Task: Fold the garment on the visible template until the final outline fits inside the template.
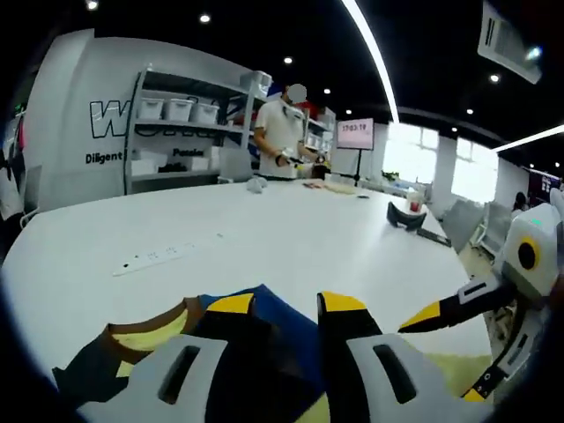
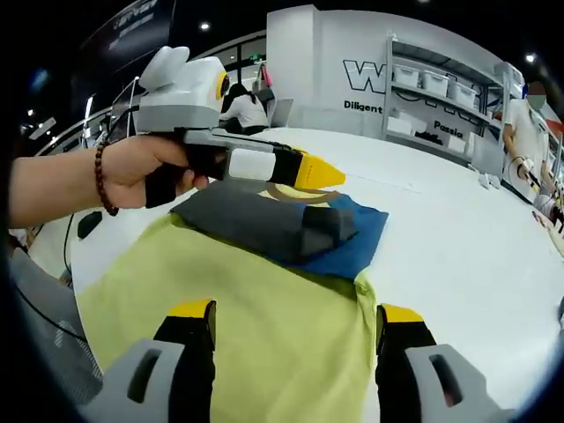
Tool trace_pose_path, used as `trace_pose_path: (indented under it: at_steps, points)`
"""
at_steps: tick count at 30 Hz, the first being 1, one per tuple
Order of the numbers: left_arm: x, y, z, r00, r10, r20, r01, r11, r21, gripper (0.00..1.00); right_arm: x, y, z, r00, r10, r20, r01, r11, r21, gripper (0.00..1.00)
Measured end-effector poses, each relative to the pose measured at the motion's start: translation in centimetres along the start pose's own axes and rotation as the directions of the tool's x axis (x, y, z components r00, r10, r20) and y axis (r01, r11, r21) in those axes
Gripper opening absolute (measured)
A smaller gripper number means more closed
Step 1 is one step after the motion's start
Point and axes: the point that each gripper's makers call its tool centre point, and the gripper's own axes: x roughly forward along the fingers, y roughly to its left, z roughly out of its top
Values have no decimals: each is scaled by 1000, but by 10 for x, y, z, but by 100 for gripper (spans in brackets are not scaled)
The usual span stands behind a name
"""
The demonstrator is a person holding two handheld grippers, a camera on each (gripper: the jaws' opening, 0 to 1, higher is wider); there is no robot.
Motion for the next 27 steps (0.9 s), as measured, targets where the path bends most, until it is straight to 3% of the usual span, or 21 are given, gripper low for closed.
trace_pose_path:
  at_steps: [2,5,10,11,14,27]
  points:
    - [-8,0,8,1000,-6,13,6,1000,2,27,0,0,0,1000,1,-1,-1,1000,-1,72]
    - [-25,5,15,1000,5,18,-6,997,80,32,2,-2,1,1000,-2,-2,2,1000,-3,72]
    - [-42,14,16,1000,19,15,-21,997,81,32,5,-4,6,1000,-4,4,4,1000,-8,72]
    - [-57,24,12,999,52,-4,-51,995,87,32,9,-5,10,1000,-5,3,5,1000,-22,72]
    - [-70,32,8,997,76,-8,-75,994,78,33,14,-7,18,1000,-4,11,5,999,-32,72]
    - [-115,50,-19,983,182,-23,-182,983,15,32,29,-8,35,999,5,35,-3,999,-51,70]
